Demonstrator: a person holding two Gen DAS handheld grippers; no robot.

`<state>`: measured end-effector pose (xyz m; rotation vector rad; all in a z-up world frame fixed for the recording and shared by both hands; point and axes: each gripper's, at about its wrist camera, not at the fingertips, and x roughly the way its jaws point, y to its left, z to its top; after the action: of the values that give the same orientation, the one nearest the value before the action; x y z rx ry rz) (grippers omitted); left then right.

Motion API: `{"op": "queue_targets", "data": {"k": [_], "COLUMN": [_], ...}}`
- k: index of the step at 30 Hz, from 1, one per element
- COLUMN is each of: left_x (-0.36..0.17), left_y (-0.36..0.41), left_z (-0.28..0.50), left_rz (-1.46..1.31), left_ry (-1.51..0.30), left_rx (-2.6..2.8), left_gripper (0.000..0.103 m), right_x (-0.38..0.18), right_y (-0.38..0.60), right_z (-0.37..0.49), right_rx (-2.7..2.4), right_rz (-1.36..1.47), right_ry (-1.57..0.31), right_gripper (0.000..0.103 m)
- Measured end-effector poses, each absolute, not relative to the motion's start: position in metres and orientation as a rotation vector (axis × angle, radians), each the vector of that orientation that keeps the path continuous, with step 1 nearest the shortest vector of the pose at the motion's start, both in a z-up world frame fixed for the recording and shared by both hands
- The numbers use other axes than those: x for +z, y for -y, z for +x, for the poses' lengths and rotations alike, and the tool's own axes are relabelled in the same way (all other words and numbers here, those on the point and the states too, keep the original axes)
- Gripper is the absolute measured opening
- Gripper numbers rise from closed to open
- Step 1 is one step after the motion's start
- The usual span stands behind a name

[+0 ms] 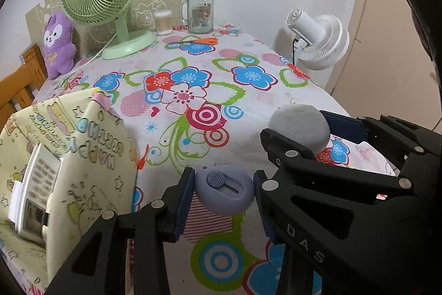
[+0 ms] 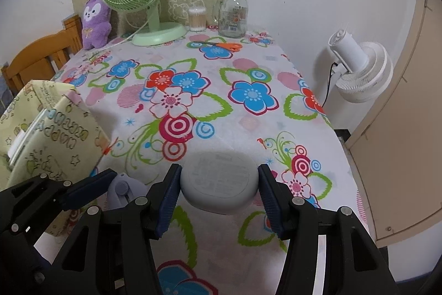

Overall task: Organize rigid objects
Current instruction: 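Carry the white case and lavender case in both tools over the yellow box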

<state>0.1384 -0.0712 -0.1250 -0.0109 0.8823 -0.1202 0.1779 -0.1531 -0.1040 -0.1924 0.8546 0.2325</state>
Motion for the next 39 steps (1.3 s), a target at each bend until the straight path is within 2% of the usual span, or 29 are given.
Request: {"op": "queue_targets", "data": {"k": [39], "left_x": [-0.061], "left_y": [0.044], "left_z": [0.076], "left_rz": [0.019], "left_ry": [-0.797], "left_rx": [-0.151], "left_gripper": [0.045], "right_x": [-0.037], "right_y": [0.122], "right_z": [0.108], "right_rx": [0.237], "right_rz": [-0.172], "right_ry": [-0.766], "right_gripper": [0.058]}}
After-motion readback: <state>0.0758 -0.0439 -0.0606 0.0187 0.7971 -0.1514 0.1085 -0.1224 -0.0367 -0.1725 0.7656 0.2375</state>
